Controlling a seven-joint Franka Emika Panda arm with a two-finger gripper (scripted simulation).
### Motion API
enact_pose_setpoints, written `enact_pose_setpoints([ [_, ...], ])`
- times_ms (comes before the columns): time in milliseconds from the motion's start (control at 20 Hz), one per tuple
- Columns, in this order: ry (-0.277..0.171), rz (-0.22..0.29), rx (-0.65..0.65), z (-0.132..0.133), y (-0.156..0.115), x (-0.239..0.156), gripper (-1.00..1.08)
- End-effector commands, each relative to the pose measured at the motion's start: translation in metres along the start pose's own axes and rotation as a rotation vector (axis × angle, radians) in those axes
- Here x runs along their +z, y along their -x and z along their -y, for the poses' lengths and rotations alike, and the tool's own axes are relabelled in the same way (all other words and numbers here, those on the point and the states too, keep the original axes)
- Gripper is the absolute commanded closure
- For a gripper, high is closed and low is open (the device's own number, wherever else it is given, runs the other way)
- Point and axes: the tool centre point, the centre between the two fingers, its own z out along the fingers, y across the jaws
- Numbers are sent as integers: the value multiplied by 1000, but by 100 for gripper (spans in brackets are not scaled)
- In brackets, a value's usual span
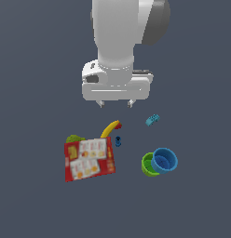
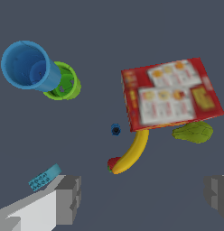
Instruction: Pick up a designated object from a clutter of objects.
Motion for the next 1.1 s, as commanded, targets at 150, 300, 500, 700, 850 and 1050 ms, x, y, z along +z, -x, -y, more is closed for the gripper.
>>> enact_pose_setpoints([
  [150, -2, 5, -3, -1, 1, 1, -92],
  [300, -8, 17, -12, -2, 4, 4, -92],
  [500, -13, 29, -18, -3, 6, 8, -92],
  [700, -13, 28, -19, -3, 6, 6, -92],
  [850, -13, 28, -18, -3, 6, 7, -92],
  [1050, -12, 26, -4, -3, 4, 15, -92],
])
